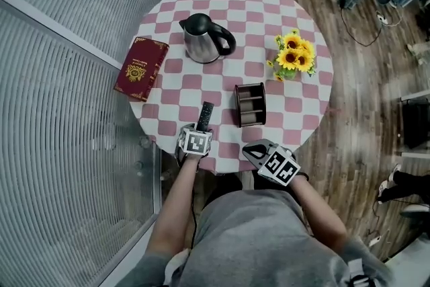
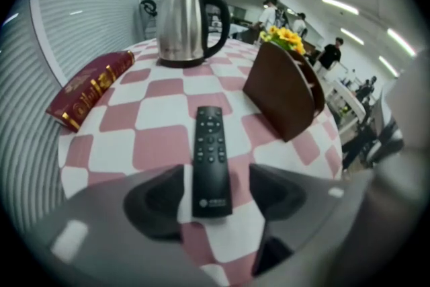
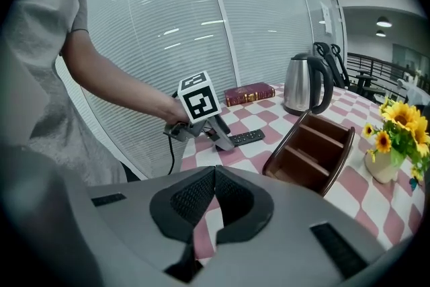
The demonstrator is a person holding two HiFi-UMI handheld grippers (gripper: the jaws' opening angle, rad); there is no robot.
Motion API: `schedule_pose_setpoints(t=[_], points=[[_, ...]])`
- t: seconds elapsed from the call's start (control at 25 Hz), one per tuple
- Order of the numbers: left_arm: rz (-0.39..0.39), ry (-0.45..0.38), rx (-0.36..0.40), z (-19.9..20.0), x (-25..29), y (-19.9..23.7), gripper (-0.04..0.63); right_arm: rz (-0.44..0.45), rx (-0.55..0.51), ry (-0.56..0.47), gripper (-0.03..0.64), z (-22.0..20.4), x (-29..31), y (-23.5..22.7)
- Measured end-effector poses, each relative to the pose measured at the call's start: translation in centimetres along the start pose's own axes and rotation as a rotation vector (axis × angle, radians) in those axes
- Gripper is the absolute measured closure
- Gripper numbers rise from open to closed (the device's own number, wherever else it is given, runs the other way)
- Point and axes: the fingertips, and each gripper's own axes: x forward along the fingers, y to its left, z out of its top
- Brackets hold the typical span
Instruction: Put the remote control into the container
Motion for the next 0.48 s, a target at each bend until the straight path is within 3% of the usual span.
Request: schedule_pose_setpoints(t=[0.2,0.28,0.48], points=[[0.014,0.089,-0.017,-0.6,0.8,0.2,0.303,0.003,0.006,-0.004,0.6,-0.5,-0.1,-1.2],[0.015,0.113,-0.019,-0.9,1.0,0.2,0.411,0.007,0.011,0.007,0.6,-1.0,-0.2,-1.5],[0.026,0.124,-0.012,-0.9,1.2,0.1,0.415,-0.001,0.023,0.001,0.6,-1.4,-0.8,-2.2]])
